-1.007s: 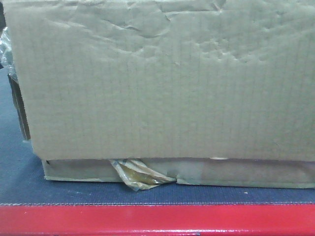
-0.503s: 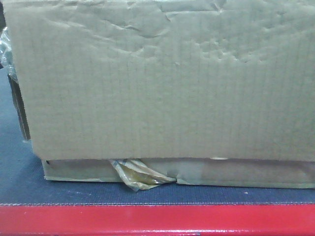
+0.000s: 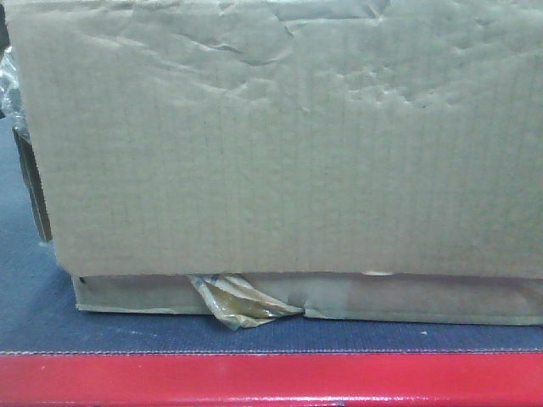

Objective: Stack two boxes on right shelf middle

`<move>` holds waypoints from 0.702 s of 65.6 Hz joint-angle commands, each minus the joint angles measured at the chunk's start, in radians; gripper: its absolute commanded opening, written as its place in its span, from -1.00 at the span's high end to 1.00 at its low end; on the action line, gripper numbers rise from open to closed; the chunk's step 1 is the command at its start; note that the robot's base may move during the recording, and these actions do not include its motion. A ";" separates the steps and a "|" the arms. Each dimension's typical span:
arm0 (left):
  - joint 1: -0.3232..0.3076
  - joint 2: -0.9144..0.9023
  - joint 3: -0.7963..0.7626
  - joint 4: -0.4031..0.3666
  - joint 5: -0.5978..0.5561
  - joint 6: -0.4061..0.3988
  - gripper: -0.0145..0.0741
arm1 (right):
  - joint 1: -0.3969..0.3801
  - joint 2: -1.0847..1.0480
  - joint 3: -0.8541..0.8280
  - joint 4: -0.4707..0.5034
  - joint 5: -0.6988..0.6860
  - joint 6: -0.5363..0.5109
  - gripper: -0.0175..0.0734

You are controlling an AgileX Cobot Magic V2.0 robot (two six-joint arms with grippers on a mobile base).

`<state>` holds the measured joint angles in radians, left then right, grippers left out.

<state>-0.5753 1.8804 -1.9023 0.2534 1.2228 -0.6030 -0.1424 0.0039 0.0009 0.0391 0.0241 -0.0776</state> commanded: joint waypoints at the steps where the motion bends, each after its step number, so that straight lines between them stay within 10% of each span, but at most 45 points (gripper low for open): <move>1: 0.002 -0.009 -0.004 -0.012 -0.015 -0.003 0.26 | 0.001 -0.004 -0.001 0.004 -0.018 0.001 0.97; 14: 0.000 -0.011 -0.026 -0.025 -0.011 0.001 -0.18 | 0.001 -0.004 -0.001 0.004 -0.018 0.001 0.97; 46: 0.039 -0.122 -0.256 -0.012 -0.002 0.127 -0.18 | 0.001 -0.004 -0.001 0.004 -0.018 0.001 0.97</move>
<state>-0.5628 1.7922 -2.1517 0.2300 1.2252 -0.5059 -0.1424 0.0039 0.0009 0.0391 0.0241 -0.0776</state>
